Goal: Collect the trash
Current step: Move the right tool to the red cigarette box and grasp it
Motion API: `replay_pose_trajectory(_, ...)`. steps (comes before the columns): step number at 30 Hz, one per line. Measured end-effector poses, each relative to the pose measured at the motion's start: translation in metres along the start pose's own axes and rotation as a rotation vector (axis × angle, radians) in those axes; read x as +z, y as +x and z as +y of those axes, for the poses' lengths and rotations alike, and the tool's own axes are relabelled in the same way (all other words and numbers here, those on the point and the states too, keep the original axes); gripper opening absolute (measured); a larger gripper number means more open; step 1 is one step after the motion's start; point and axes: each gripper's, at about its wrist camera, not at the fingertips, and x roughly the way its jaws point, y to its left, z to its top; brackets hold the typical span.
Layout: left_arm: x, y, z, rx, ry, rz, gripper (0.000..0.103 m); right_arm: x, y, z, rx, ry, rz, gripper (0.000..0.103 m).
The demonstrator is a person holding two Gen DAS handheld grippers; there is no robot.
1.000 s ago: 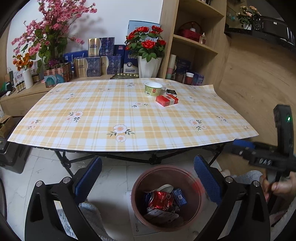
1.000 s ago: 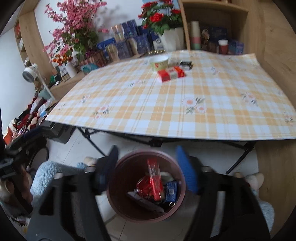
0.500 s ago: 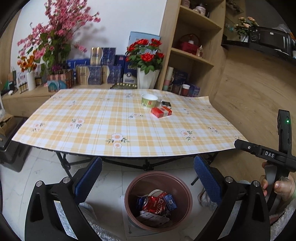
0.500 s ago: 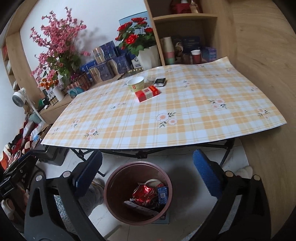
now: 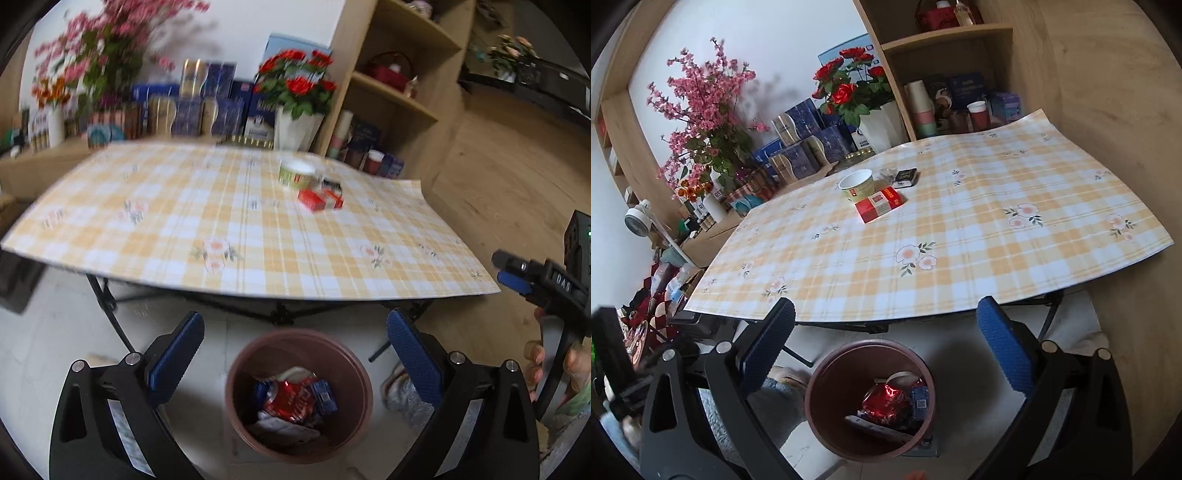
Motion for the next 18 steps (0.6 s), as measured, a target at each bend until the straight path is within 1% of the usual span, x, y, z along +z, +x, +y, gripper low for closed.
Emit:
replay_pose_trajectory(2,-0.006,0.015,0.006,0.003,-0.015,0.047,0.097,0.003,0.011,-0.003,-0.009,-0.014,0.010,0.097)
replay_pose_trajectory(4,-0.008,0.025,0.011,0.015,-0.011,0.075,0.097,0.005,0.024,-0.004,-0.002,-0.036,0.028,0.097)
replay_pose_trajectory(8,0.004,0.037,0.023,0.035,-0.019,0.081,0.097,0.012,0.050,-0.001,-0.025,-0.084,0.054,0.097)
replay_pose_trajectory(11,0.024,0.046,0.035,0.058,-0.044,0.069,0.097,0.024,0.074,0.004,-0.040,-0.103,0.084,0.097)
replay_pose_trajectory(13,0.042,0.052,0.044,0.074,-0.056,0.053,0.097,0.032,0.090,0.009,-0.042,-0.138,0.100,0.097)
replay_pose_trajectory(16,0.066,0.061,0.054,0.090,-0.070,0.028,0.097,0.050,0.118,0.020,-0.067,-0.219,0.125,0.097)
replay_pose_trajectory(18,0.080,0.069,0.062,0.093,-0.085,0.022,0.097,0.062,0.134,0.025,-0.058,-0.249,0.127,0.097)
